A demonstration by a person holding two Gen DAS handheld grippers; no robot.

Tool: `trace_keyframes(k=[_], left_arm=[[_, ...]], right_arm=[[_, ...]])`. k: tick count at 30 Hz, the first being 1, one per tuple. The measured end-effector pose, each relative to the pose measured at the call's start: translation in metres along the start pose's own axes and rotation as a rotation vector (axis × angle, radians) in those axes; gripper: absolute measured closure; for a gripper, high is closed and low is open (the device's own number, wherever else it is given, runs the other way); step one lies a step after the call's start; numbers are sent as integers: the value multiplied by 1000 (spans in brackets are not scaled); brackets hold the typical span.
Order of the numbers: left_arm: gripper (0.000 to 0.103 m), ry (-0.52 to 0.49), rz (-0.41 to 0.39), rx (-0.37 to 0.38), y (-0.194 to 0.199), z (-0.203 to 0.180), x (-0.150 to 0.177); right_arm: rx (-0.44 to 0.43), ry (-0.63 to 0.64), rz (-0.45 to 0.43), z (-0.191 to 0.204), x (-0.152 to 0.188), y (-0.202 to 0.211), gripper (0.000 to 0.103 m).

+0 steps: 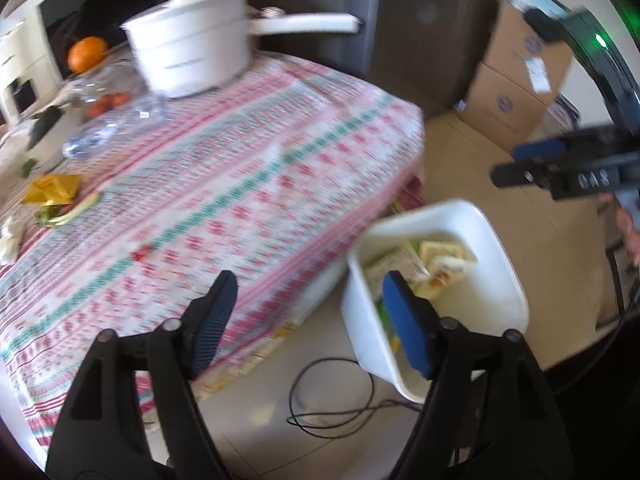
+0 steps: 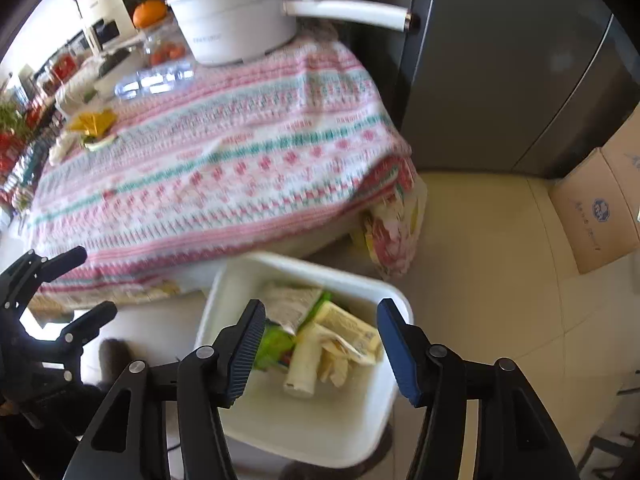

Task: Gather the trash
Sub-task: 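Grasp the clear plastic bottle with the right gripper while the left grasps the yellow wrapper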

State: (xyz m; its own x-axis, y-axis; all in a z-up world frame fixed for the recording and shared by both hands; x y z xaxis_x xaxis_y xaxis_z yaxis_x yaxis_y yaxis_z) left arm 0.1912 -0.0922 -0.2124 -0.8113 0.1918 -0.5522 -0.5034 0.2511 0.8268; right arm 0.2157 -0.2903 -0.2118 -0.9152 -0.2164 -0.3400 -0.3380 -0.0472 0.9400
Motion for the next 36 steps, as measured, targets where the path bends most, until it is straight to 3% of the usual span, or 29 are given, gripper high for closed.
trace_keyframes(k=[3, 13, 21, 26, 31, 36], left_arm=[[22, 61, -33, -44, 6, 26, -15], [18, 258, -105, -225, 18, 133, -49], [18, 415, -120, -384, 9, 243, -71], [18, 565, -138, -398, 5, 307, -84], [18, 723, -141, -309, -15, 352, -96], [19, 802, -172, -255, -35, 374, -99]], right_arm=[[4, -16, -47, 5, -15, 7, 28], [-33, -30, -133, 43, -66, 9, 22], [-77, 59, -176, 95, -141, -3, 19], [-70, 171, -191, 135, -193, -23, 19], [-123, 230, -201, 183, -256, -58, 19], [-137, 305, -210, 226, -310, -103, 19]])
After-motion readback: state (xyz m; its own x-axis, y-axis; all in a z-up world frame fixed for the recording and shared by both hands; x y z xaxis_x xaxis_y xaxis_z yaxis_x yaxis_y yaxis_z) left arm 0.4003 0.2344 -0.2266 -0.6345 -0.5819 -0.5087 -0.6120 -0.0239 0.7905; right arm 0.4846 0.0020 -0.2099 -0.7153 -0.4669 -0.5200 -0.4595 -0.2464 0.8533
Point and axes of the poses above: each gripper's, at about its wrist camera, not at the fingertips, and y roughly against the way its jaws point, z to its left, x to its underside, the point moved 8 cm from there along -y, roughly the way its jaws point, and after that the axes turned 9 degrees about y, right-handed, at the moved point
